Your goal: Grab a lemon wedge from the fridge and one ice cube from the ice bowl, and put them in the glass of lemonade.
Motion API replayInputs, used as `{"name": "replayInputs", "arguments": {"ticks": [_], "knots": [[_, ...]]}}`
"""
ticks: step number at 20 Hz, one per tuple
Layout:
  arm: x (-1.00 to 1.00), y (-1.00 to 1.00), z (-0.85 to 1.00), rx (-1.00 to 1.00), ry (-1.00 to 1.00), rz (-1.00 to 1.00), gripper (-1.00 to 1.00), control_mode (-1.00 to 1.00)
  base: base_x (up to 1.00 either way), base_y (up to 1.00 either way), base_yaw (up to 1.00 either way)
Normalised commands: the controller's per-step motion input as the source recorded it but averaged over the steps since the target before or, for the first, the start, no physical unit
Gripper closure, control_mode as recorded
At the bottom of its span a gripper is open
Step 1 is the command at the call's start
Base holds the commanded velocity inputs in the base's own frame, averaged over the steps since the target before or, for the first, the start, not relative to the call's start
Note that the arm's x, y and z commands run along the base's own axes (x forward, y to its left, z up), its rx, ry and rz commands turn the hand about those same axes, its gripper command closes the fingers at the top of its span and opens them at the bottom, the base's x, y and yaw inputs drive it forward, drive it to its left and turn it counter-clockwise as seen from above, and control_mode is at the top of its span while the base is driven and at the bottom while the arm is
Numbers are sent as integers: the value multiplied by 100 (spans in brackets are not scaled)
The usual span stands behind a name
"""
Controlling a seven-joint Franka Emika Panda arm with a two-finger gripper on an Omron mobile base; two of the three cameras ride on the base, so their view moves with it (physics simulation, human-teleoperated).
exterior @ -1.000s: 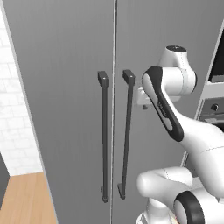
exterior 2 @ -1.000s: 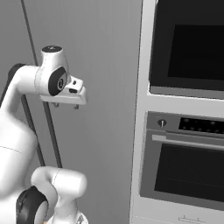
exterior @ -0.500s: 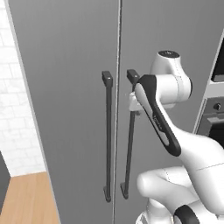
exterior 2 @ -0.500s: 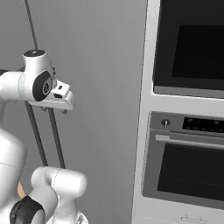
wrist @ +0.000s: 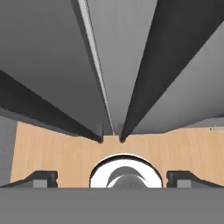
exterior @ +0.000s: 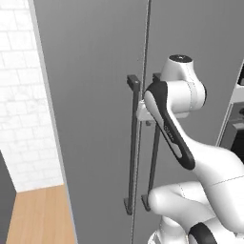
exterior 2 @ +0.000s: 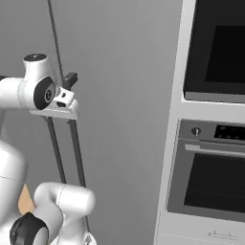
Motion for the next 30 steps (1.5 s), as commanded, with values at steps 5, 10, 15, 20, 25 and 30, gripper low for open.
{"name": "replayInputs", "arguments": {"ticks": [5, 10, 15, 20, 25, 30], "knots": [[0, 0, 0, 0, 0, 0, -100, 100, -60, 18, -9], [0, 0, 0, 0, 0, 0, -100, 100, -62, 16, -6], [0, 0, 0, 0, 0, 0, -100, 100, -51, 15, -1], [0, 0, 0, 0, 0, 0, -100, 100, -50, 2, 0], [0, 0, 0, 0, 0, 0, -100, 100, -30, 9, 0], [0, 0, 0, 0, 0, 0, -100, 100, -18, 8, 0]]}}
